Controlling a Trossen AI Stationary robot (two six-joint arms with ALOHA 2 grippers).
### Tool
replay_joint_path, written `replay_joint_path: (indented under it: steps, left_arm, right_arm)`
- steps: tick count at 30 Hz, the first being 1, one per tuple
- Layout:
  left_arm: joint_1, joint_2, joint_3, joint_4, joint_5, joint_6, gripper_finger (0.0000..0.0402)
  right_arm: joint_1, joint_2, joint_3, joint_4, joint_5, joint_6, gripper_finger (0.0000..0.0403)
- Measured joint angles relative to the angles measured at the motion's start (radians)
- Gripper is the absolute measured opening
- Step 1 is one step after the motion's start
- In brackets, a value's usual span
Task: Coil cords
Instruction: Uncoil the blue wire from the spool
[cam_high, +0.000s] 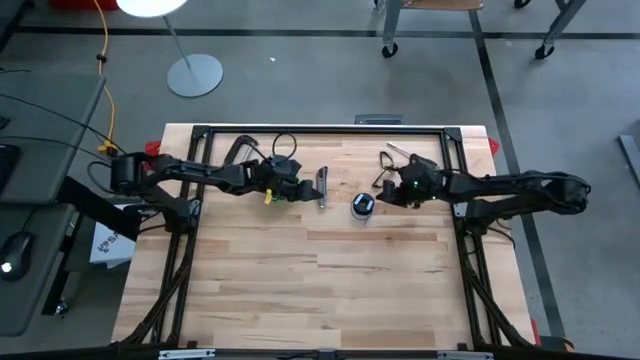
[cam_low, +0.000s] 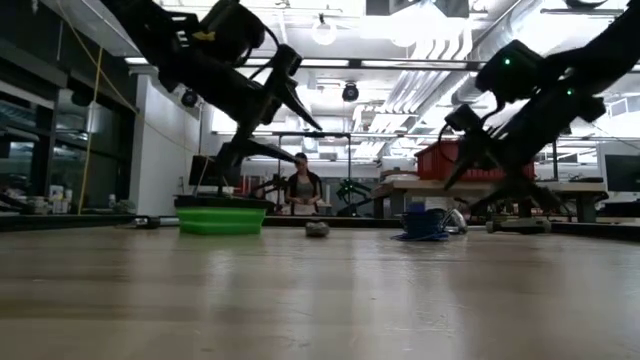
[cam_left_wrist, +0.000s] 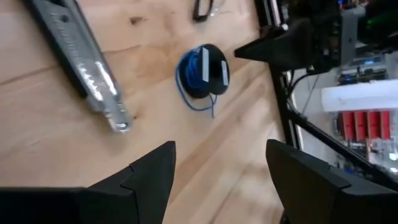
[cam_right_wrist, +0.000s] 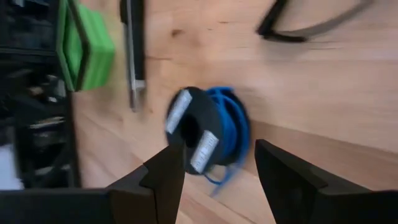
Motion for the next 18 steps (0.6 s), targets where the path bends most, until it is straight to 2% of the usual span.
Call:
replay_joint_path:
  steps: [4,9,14,18]
  left_arm:
    - [-0.002,0.021,0.000,-0.009,0.041,0.027,0.0246]
    - [0.001,0.016,0.001,-0.008,0.044,0.043,0.0246]
    - [0.001,0.009,0.000,-0.007,0.052,0.046,0.0246]
    - [0.001,0.009,0.000,-0.012,0.059,0.056,0.0246]
  right_arm:
    - [0.004,0.091,0.001,0.135,0.009,0.016,0.0188]
    - [0.004,0.199,0.029,0.158,-0.005,0.016,0.0188]
    - [0.005,0.252,0.054,0.238,-0.037,0.016,0.0187]
    - [0.017,0.278,0.085,0.240,-0.044,0.016,0.0166]
